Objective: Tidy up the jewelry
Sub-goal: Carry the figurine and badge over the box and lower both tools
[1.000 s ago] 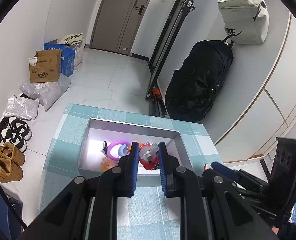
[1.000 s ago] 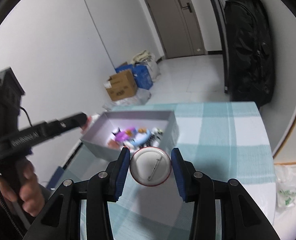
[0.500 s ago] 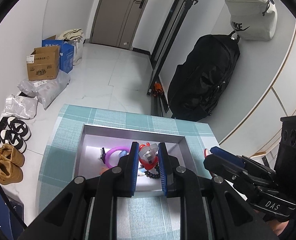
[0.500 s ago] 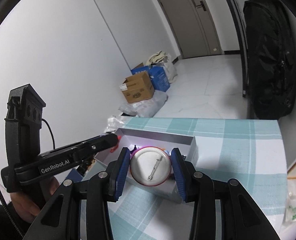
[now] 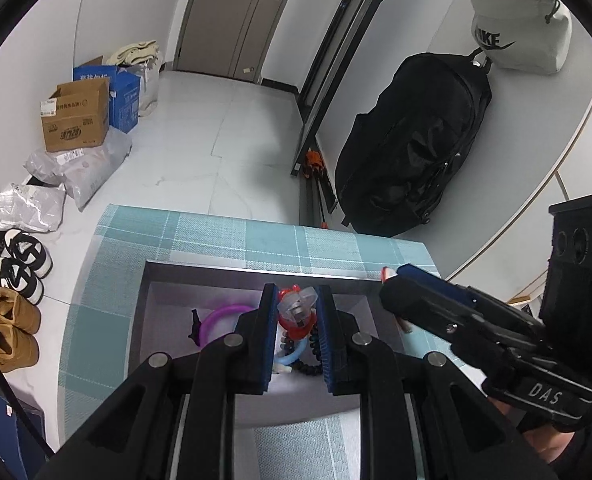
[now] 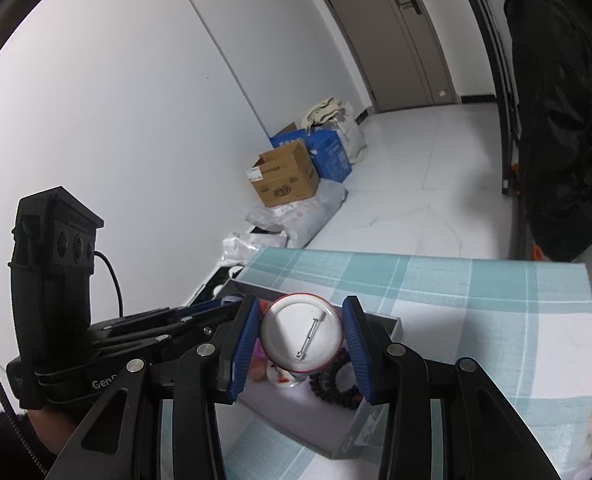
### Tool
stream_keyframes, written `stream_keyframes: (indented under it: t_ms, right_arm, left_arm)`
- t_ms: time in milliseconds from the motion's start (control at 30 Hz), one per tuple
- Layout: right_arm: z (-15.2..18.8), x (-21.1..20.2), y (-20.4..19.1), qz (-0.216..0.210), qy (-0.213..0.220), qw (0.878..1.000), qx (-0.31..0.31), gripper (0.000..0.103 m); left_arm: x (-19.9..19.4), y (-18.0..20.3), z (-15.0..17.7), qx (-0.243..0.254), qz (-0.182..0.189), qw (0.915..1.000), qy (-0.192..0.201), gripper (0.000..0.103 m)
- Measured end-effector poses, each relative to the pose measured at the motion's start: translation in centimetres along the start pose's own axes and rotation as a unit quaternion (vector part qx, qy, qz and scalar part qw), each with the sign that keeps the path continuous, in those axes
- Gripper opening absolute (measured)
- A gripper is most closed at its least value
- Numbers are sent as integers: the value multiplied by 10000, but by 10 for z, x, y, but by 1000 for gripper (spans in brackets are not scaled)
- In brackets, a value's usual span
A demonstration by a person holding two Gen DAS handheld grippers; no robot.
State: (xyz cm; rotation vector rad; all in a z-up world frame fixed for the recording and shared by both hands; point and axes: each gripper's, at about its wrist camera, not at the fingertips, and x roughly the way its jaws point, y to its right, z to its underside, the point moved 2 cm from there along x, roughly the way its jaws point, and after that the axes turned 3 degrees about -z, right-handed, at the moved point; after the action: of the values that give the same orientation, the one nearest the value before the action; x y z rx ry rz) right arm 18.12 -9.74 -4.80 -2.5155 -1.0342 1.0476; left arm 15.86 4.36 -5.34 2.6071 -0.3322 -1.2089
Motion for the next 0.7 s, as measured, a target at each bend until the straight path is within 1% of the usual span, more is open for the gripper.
stream_keyframes:
  t_ms: [333, 700]
  right_arm:
    - [-2, 7, 11, 31, -115, 9998, 146, 41]
    - [0, 10, 13, 147, -155, 9997, 153, 42]
  left_arm:
    - [17, -2, -1, -84, 30, 9996, -258, 14]
    - [18, 1, 1, -69, 25, 9996, -264, 14]
